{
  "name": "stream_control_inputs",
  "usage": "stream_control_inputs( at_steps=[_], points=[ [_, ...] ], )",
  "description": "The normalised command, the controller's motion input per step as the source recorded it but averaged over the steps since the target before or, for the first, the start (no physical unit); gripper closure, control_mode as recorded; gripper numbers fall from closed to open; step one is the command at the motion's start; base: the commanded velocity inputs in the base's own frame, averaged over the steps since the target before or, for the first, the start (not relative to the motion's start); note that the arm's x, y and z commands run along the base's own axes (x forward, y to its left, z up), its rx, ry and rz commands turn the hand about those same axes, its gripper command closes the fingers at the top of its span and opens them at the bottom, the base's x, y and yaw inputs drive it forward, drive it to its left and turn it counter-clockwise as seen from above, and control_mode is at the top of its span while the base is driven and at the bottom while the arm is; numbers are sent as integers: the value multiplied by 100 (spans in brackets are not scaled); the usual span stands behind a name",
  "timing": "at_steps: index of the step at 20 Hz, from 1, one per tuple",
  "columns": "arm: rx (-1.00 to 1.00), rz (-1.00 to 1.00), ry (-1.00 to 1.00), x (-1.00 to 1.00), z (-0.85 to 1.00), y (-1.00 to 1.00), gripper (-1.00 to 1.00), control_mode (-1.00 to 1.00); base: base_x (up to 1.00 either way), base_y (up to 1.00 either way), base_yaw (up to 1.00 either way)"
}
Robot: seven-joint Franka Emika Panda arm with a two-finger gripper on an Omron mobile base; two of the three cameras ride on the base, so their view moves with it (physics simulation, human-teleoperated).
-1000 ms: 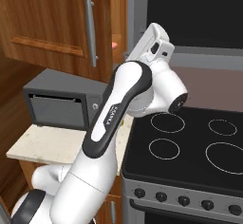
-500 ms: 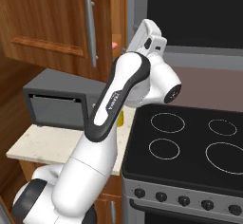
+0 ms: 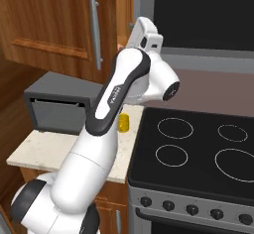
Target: Pick the bar soap and bar soap from the cabinet and place them on the counter.
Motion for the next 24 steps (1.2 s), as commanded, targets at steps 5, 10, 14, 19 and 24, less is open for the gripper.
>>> stream_control_inputs(
  at_steps=[5,10,14,19,24],
  points=[
    [-5,1,-7,-4,17,27,-100,-100,0,0,0],
    [-6,9,-16,-56,29,12,-100,-100,0,0,0],
    [-5,12,-16,-71,33,-1,-100,-100,0,0,0],
    [-2,15,-13,-65,23,3,-100,-100,0,0,0],
    [-5,15,-8,-53,14,31,-100,-100,0,0,0]
  ],
)
